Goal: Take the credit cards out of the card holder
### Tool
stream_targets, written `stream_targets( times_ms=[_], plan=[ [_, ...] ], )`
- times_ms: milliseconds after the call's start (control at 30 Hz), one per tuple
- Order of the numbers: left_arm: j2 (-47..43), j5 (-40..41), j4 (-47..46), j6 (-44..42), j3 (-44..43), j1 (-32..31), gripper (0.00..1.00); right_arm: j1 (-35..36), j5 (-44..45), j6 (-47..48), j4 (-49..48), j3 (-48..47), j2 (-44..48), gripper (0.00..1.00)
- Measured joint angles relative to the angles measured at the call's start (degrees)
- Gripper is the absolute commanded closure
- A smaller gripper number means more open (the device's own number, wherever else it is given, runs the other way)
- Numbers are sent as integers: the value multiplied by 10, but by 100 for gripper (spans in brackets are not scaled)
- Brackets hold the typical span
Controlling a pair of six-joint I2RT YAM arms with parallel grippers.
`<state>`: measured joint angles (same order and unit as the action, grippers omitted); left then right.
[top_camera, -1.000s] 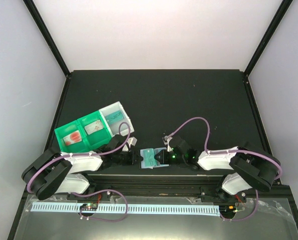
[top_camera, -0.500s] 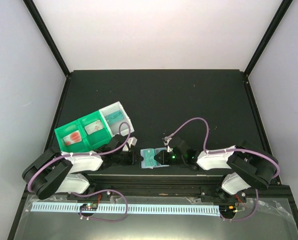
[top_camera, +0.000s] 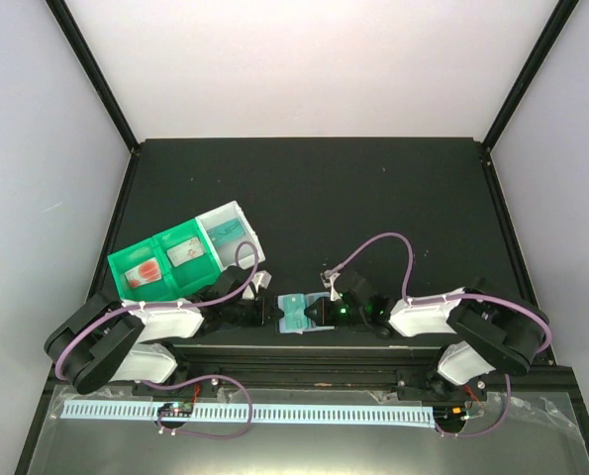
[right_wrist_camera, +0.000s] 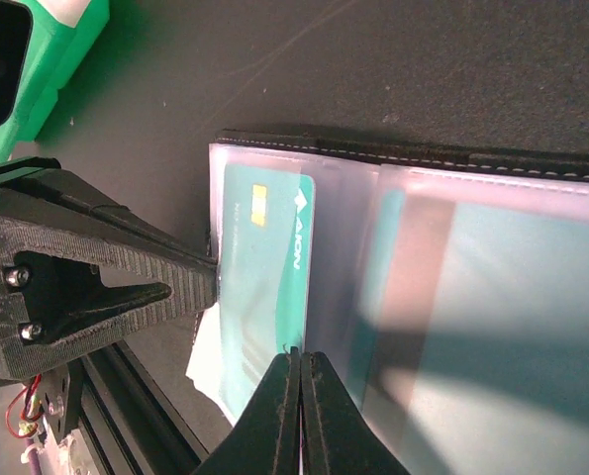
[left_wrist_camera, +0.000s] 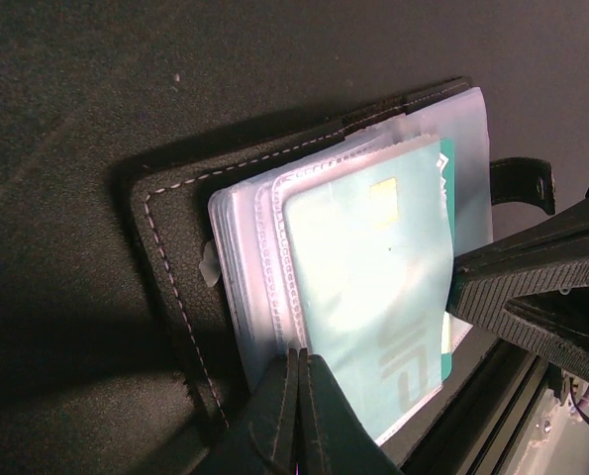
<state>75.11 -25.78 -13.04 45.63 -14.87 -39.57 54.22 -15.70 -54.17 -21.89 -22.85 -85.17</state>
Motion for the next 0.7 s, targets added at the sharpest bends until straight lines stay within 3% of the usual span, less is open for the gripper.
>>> stream_targets(
  times_ms=[567, 633, 700],
  plan=[
    [-9, 8, 22, -7, -7, -3, 95, -33, 1, -4, 5, 48, 58, 99],
    [-14, 11, 31, -9, -8, -3, 93, -33, 1, -4, 5, 49, 62, 99],
    [-26, 16, 49, -11, -9, -3, 84, -36, 1, -4, 12, 52, 77, 99]
  ],
)
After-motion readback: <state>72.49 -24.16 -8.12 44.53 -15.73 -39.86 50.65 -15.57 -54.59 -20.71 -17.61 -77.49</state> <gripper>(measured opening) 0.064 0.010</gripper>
